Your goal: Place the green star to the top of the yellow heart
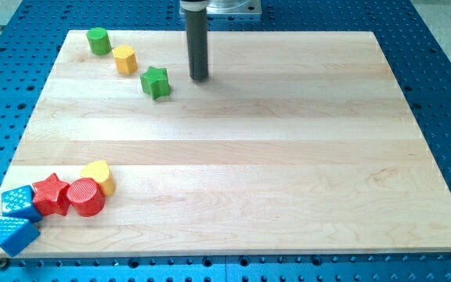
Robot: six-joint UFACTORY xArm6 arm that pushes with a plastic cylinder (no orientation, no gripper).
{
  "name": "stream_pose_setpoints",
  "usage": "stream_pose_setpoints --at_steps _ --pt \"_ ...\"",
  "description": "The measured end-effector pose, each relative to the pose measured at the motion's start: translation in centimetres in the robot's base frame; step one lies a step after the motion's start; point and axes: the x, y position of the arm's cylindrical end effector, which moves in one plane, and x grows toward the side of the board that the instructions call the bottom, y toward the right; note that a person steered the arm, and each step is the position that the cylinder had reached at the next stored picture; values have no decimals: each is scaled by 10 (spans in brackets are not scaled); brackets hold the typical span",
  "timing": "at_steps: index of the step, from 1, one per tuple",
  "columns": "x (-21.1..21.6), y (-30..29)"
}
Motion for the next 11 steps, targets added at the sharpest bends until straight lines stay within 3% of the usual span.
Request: stream_pose_setpoints --at_steps 2,4,7,8,9,10,11 --pt "74 -81" --pt "24 -103" --pt "162 -141" --pt "162 -133" --pt "121 -94" --pt "134 -24" --pt "153 8"
